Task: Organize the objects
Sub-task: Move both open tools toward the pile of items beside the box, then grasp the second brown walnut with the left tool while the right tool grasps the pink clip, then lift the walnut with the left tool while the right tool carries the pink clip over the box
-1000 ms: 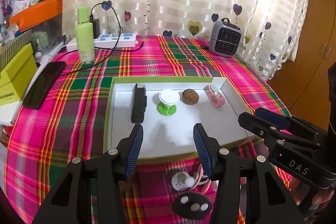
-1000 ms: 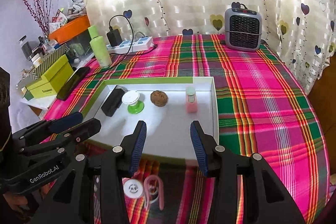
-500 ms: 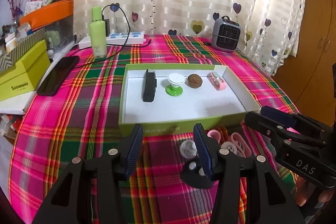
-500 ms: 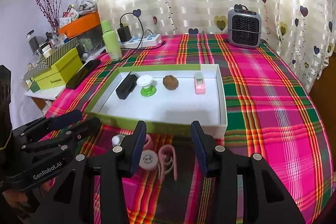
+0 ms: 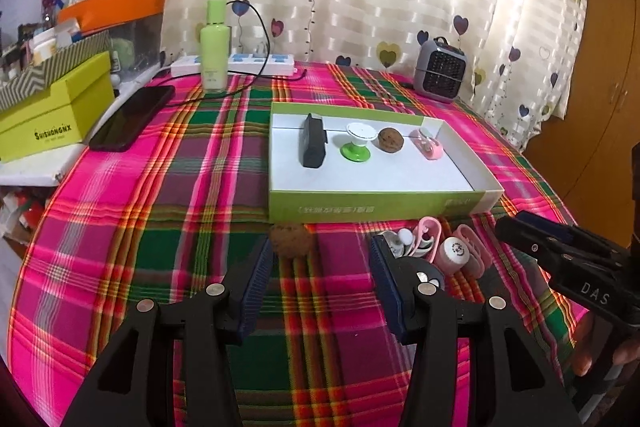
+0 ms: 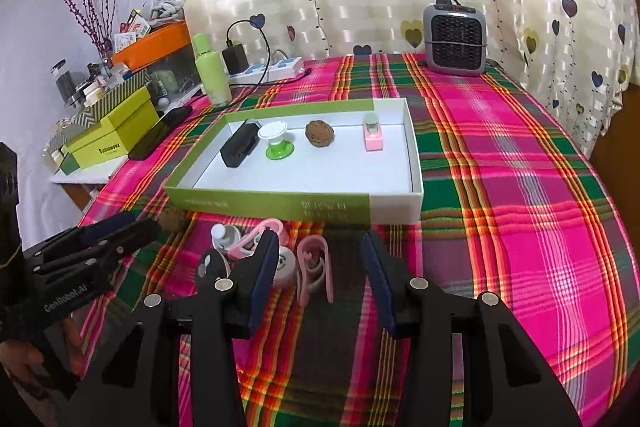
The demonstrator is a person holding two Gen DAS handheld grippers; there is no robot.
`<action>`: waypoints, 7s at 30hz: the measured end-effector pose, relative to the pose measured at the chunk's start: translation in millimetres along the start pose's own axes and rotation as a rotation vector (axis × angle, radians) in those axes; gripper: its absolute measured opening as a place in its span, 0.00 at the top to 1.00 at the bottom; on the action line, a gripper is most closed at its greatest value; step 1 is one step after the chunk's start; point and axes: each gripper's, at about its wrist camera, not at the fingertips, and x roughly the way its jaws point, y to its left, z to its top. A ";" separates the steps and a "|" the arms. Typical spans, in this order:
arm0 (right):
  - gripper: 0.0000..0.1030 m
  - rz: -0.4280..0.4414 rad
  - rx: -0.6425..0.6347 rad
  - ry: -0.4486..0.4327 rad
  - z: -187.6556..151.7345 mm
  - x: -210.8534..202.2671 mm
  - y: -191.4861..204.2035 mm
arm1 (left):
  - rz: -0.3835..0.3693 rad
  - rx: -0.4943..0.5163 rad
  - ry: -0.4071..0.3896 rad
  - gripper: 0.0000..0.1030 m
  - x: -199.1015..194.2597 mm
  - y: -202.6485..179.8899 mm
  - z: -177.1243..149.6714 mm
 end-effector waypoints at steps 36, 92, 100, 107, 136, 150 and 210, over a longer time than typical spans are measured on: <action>0.56 -0.025 0.003 0.077 -13.7 18.7 -2.6 | -0.008 -0.066 0.133 0.53 52.0 25.2 8.5; 0.76 -0.098 -0.119 0.164 -1.7 49.2 1.7 | 0.043 -0.019 0.143 0.72 58.0 21.9 11.5; 0.77 -0.085 -0.091 0.161 -2.6 47.8 0.1 | 0.043 -0.016 0.143 0.72 56.9 19.7 9.7; 0.77 -0.070 -0.085 0.162 -4.5 46.9 3.8 | 0.052 0.001 0.141 0.72 53.3 14.1 7.1; 0.77 -0.010 -0.081 0.124 2.6 31.4 14.1 | 0.039 0.067 0.092 0.72 30.3 -11.8 12.0; 0.77 0.020 -0.069 0.098 12.1 23.4 15.1 | 0.010 0.076 0.064 0.72 24.5 -23.4 25.4; 0.77 0.097 -0.084 0.202 73.3 125.4 24.6 | 0.024 0.081 0.145 0.72 109.1 -16.1 67.0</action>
